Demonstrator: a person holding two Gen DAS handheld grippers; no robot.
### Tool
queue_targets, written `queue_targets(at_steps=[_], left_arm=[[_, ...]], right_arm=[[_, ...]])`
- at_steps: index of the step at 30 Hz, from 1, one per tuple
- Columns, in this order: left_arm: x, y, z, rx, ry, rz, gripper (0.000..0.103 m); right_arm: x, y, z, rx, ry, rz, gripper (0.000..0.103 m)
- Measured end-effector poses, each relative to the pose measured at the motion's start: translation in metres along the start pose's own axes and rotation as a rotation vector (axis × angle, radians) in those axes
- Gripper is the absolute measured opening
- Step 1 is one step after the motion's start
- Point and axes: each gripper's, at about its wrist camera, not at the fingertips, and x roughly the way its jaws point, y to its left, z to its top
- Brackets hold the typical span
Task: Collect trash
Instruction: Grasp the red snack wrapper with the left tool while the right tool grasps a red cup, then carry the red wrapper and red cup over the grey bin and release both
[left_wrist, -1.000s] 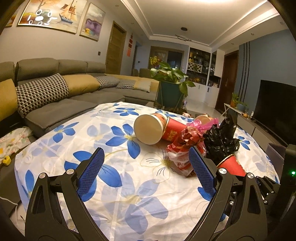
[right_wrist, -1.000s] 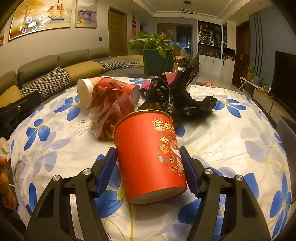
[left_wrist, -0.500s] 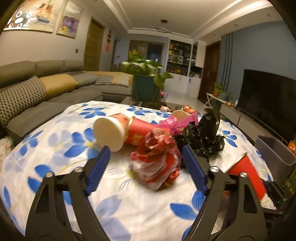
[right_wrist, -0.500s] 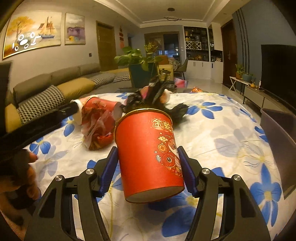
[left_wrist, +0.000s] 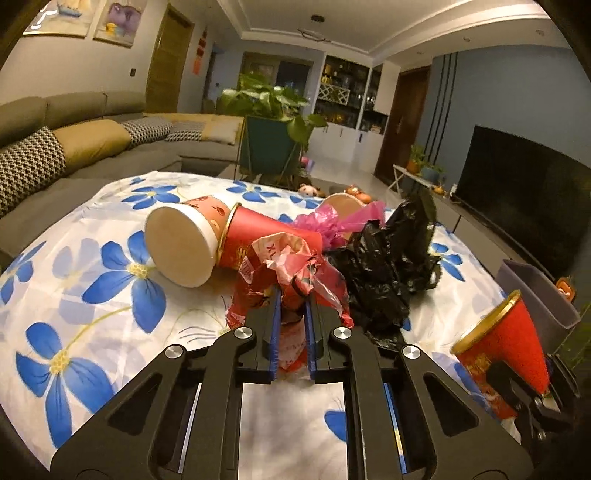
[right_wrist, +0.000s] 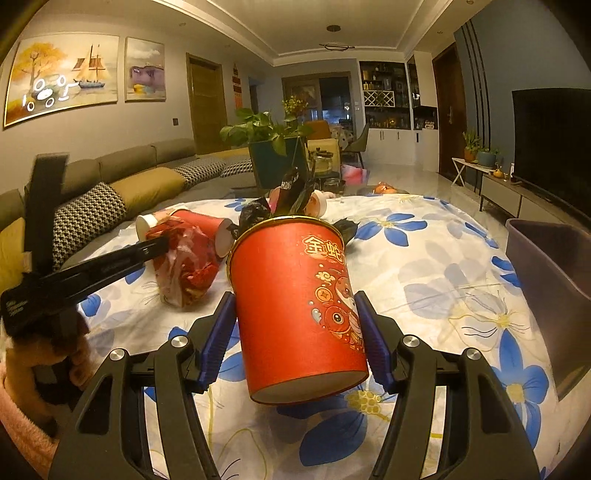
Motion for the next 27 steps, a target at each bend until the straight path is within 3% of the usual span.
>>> queue_targets(at_steps=[12,16,27], left_arm=[[-0.083,0.010,0.001,-0.073,-0.148,-0.014,0.011],[-0.094,0.005,0.003,-0.043,-0.171,0.012,0.011],[-0.090,-0.023,0.006,-0.009,-0.158,-0.036,0.011]], right_arm=[[-0.023,-0.006,0.010,0.026,-0.059,-0.023,0.063],[-0.032,-0.009,0.013,0.035,-0.075,-0.033,0.063],[-0.051,-0.026,0.023,0.045,-0.117,-0.093,0.063]])
